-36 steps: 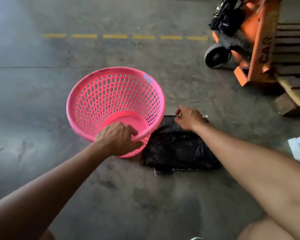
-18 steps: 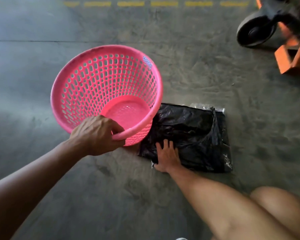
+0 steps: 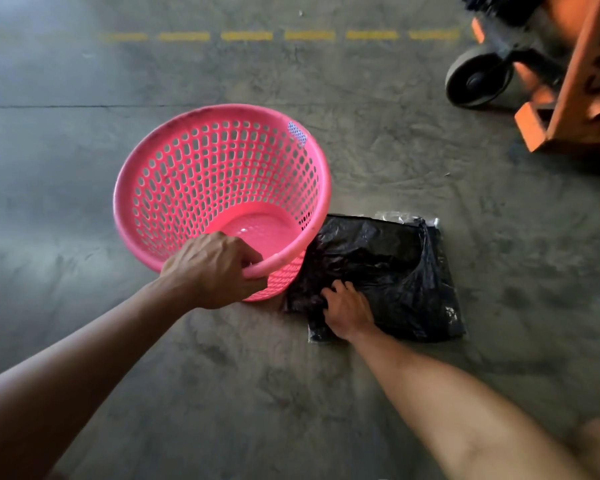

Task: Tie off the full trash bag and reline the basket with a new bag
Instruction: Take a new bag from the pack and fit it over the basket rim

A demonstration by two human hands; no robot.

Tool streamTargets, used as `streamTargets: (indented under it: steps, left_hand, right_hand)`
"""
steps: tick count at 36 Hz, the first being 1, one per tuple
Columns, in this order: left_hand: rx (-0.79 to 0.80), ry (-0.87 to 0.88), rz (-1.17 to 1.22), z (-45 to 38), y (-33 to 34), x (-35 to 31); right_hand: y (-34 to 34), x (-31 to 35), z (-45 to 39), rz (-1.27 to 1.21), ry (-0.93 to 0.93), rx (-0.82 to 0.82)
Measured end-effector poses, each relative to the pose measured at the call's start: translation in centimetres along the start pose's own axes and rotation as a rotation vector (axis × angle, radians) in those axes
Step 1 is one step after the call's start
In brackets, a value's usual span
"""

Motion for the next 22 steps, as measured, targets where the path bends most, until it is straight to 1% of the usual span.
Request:
streamTargets:
  steps: [2, 4, 7, 10, 13, 16, 17, 19, 21, 22]
  left_hand:
    - [0.0, -0.006, 0.03, 0.2, -0.4, -0.1]
    - [0.0, -0.005, 0.045, 0.0, -0.8, -0.2]
    - [-0.011, 0.017, 0.065, -0.1, -1.5, -0.3]
    - [-0.017, 0.042, 0.089, -0.3, -2.0, -0.4]
    - [0.009, 0.07, 0.082, -0.2, -1.3, -0.8]
    - [0.06, 0.085, 0.076, -0.3, -0.1, -0.9]
    - [0.077, 0.082, 0.128, -0.3, 0.0, -0.8]
    - [0.092, 0.062, 0.37, -0.3, -0.5, -0.7]
    - [0.022, 0.053, 0.605, -0.5, -2.2, -0.6]
    - [-0.03, 0.055, 0.676, -0.6, -3.2, -0.5]
  right_hand:
    - [-1.0, -1.0, 0.0, -0.066, 0.048, 0.049]
    - [-2.7, -2.7, -0.1, -0.172, 0.144, 0.052]
    - [-5.8, -5.2, 0.0, -0.303, 0.258, 0.007]
    - [-8.9, -8.0, 0.3, -0.376, 0.354, -0.025]
    - [-12.5, -11.0, 0.6, -0.493, 0.451, -0.095]
    - [-17.0, -13.8, 1.5, -0.632, 0.614, -0.169]
    - [-18.9, -14.5, 2.0, -0.681, 0.652, -0.219]
    - [-23.1, -15.2, 2.9, -0.764, 0.673, -0.334]
    - [-27.4, -14.7, 4.0, -0.809, 0.641, -0.454]
    - [-29.6, -14.1, 4.6, -0.824, 0.611, -0.51]
Point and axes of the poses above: each hand's wrist, its own z-axis away from the middle knuckle, its own y-axis out of the palm, x = y × z, the point moved 10 cm from there along -z, towards the middle knuckle, and after that the axes turned 10 degrees about z, right-handed, at the moved point
